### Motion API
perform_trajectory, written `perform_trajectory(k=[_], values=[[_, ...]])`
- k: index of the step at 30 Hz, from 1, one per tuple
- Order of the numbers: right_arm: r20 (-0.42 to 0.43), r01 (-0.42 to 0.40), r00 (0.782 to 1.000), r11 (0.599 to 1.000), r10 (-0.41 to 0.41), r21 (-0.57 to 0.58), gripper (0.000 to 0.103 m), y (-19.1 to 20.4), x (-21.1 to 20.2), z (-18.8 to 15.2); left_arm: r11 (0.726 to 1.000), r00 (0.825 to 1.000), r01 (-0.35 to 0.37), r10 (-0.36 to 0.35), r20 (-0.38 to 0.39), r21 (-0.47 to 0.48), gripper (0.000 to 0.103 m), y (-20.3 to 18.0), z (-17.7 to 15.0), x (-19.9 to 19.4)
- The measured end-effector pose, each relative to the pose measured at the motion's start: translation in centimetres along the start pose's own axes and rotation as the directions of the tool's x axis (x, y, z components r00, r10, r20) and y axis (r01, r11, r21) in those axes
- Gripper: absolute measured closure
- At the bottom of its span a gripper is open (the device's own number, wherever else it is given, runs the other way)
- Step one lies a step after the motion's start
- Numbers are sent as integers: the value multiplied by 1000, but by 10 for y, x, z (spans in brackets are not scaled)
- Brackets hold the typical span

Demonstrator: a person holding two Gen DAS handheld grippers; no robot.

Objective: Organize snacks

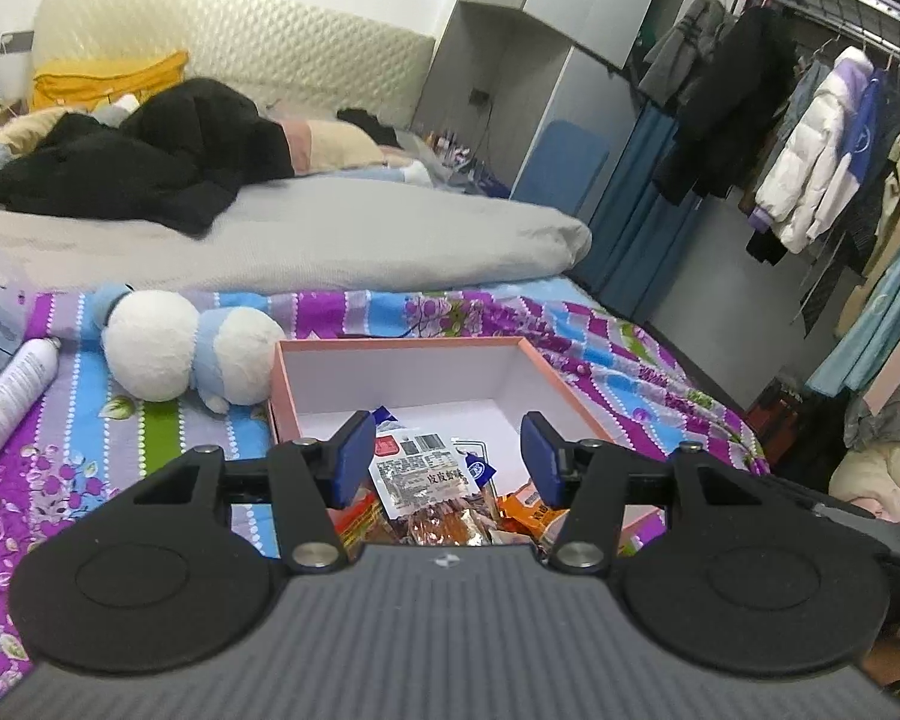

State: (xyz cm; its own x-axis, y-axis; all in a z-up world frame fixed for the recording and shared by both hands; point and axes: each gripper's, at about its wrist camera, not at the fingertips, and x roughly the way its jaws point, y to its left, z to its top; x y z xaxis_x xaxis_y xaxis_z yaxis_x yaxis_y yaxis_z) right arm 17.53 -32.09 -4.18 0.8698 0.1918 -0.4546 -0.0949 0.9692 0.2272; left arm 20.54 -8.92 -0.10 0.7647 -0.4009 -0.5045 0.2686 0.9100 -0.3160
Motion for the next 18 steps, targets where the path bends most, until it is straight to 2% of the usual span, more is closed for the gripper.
perform_trajectory(k=[11,18], values=[[47,1,999,1000,-1,-12,31,23,-57,-15,1000,998,-12,11,63,11,44,-10,-22,-80],[70,-9,997,999,11,-32,31,35,-86,-25,999,997,-29,28,78,17,43,-16,-42,-119]])
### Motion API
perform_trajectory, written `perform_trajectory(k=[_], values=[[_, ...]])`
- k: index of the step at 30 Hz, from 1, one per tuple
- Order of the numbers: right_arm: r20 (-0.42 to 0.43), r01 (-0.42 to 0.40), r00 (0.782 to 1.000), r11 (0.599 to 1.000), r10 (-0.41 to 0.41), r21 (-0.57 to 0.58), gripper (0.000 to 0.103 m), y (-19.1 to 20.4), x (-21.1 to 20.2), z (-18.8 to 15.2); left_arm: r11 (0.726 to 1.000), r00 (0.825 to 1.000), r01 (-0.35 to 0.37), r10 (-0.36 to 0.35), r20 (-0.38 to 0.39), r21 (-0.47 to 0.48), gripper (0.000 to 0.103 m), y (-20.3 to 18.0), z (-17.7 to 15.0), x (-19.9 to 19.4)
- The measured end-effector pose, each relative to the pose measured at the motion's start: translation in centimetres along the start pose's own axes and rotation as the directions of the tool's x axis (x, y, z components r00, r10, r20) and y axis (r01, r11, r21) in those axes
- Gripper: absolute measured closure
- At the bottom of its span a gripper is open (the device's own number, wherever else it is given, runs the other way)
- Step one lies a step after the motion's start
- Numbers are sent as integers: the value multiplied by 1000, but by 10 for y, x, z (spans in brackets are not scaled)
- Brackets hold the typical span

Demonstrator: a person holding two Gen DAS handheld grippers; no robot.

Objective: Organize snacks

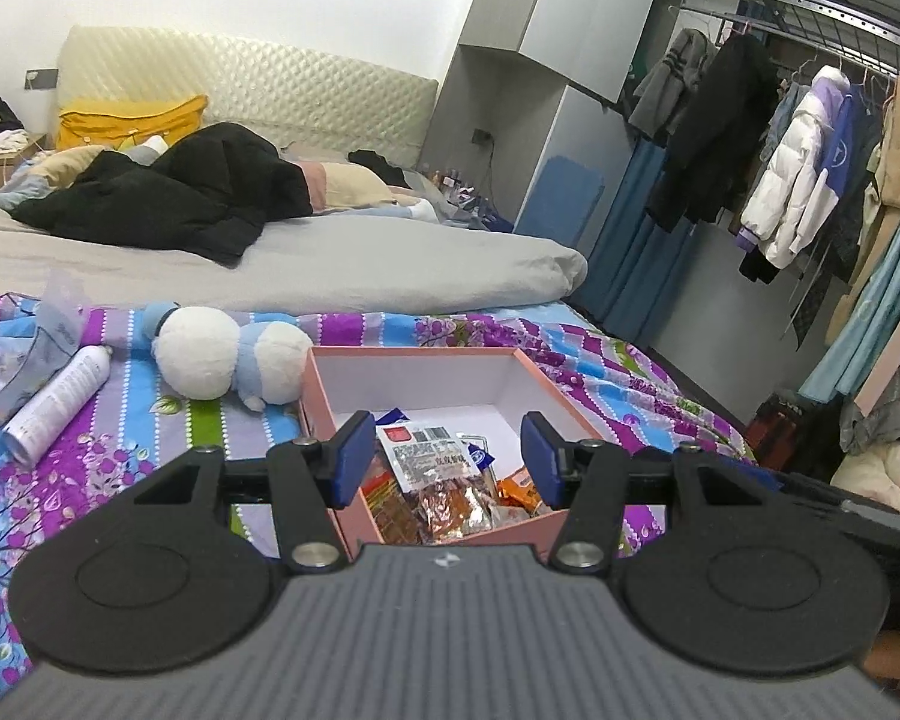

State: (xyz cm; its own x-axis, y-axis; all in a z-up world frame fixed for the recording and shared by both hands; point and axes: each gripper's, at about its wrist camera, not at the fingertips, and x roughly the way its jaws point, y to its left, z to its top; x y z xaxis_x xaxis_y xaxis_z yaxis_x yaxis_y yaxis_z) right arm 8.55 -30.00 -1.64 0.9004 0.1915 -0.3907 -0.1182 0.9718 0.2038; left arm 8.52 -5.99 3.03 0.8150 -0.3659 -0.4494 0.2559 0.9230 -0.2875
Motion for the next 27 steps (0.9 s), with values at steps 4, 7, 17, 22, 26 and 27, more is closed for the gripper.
perform_trajectory(k=[4,7,17,22,26,27], values=[[5,1,1000,1000,-1,3,31,1,-12,-9,1000,1000,-8,8,-1,6,43,-2,-9,-15],[-2,6,1000,1000,-6,7,31,0,-18,-16,1000,1000,-24,24,-5,17,42,-4,-17,-23],[-38,44,998,999,-43,14,31,1,-28,-33,999,997,-46,47,-65,23,19,-4,-36,-17],[-41,72,997,997,-72,10,0,-6,-25,-38,996,996,-71,73,-55,46,9,-4,-37,-10],[-35,115,993,993,-115,-1,0,-9,-24,-39,997,996,-70,73,-60,40,6,-3,-35,-8],[-38,115,993,993,-115,6,0,-11,-23,-39,997,995,-70,72,-62,36,6,-2,-35,-7]])
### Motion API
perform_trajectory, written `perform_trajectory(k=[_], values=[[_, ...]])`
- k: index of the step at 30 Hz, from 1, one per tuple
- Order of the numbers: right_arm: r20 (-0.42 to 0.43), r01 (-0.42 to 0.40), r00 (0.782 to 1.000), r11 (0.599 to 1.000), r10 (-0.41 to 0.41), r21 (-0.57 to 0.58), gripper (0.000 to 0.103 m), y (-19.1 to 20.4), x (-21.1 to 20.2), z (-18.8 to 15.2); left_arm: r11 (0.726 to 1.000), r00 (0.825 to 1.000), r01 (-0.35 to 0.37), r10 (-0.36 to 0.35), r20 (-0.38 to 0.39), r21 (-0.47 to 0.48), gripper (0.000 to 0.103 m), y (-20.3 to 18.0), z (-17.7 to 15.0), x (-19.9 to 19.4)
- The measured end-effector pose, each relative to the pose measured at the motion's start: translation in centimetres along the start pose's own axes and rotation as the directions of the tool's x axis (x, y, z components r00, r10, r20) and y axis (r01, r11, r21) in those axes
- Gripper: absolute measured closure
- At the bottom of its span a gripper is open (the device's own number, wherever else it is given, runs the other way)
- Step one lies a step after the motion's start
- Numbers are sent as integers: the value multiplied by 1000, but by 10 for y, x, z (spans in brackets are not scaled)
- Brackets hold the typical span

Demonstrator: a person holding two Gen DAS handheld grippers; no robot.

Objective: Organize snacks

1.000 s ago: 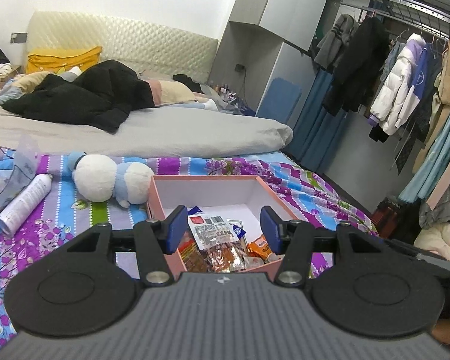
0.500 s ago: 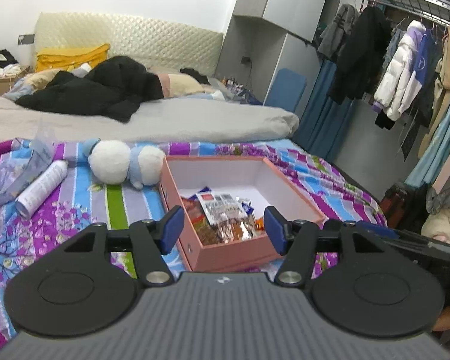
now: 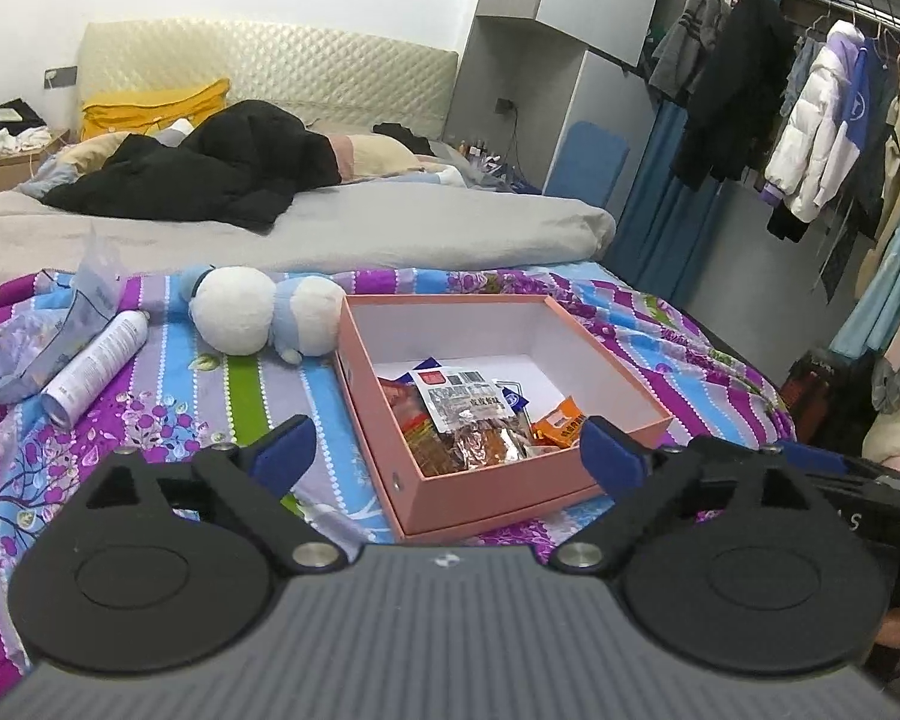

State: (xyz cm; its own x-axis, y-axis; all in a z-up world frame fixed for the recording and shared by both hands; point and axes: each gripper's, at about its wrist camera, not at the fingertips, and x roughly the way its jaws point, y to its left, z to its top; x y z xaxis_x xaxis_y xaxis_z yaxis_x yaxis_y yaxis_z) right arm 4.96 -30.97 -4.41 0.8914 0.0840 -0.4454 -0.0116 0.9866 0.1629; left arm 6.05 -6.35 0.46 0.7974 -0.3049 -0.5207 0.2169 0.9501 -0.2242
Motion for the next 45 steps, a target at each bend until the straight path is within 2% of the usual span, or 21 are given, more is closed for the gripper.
perform_trajectory(k=[4,22,29,37,45], values=[[5,0,1000,1000,0,4,0,-2,-2,-1,1000,1000,-14,14,-5,-4,3,1,0,2],[16,10,1000,1000,-10,-11,0,0,-3,3,1000,1000,-23,23,-3,6,0,0,4,-2],[23,1,1000,1000,-1,-11,0,0,-5,2,998,998,-55,55,-5,17,0,-2,6,-2],[20,1,1000,1000,-1,-13,0,1,-4,3,990,991,-134,134,-15,45,0,-4,6,2],[19,0,1000,1000,0,-11,0,2,-4,2,990,990,-138,139,-23,37,0,-3,6,2]])
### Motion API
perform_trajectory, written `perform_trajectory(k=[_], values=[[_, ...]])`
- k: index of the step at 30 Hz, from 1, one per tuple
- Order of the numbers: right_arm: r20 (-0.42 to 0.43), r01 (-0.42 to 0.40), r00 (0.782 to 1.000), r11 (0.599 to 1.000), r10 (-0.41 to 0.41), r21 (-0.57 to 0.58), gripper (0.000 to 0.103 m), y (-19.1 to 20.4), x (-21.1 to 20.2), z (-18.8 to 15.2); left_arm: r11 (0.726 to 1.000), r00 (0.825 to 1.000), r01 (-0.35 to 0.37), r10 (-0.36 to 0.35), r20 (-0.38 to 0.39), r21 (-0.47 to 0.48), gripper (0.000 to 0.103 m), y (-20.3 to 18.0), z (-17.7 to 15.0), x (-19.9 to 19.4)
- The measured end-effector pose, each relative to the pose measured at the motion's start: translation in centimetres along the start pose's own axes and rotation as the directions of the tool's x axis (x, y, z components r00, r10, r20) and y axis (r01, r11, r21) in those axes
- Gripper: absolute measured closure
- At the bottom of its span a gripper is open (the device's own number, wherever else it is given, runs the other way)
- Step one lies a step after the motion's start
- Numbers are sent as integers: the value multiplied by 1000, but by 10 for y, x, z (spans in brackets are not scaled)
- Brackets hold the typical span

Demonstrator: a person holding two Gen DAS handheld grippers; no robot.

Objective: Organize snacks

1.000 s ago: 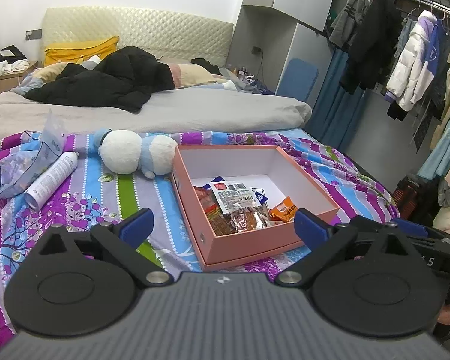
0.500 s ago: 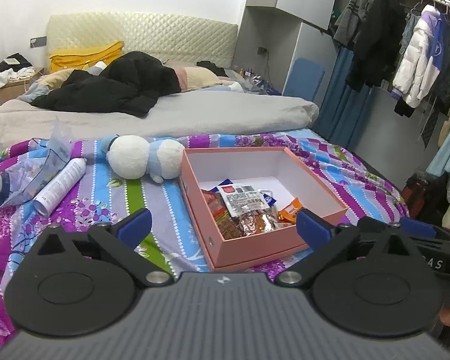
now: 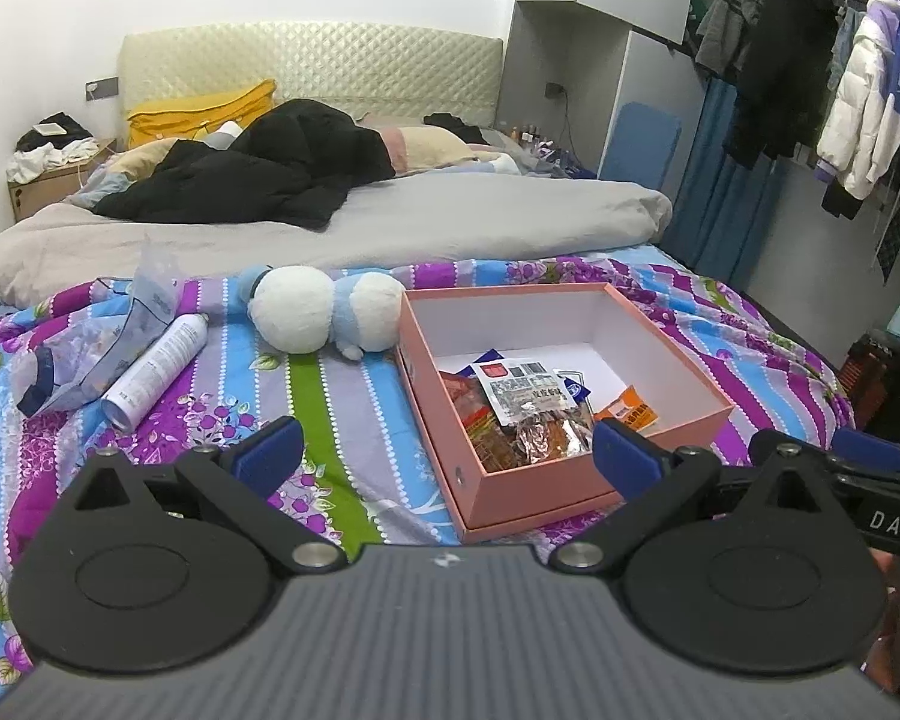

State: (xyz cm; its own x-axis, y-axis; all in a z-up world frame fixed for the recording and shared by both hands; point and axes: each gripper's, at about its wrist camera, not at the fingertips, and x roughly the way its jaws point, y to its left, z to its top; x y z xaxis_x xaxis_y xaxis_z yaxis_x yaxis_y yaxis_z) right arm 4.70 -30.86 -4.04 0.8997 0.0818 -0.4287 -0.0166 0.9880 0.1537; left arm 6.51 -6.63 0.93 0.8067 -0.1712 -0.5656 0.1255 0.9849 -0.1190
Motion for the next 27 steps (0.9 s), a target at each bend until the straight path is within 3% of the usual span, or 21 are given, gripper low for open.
perform_trajectory(k=[27], values=[[1,-1,1000,1000,1,0,0,0,0,-1,1000,1000,4,-4,2,-3,0,-2,-2,-3]])
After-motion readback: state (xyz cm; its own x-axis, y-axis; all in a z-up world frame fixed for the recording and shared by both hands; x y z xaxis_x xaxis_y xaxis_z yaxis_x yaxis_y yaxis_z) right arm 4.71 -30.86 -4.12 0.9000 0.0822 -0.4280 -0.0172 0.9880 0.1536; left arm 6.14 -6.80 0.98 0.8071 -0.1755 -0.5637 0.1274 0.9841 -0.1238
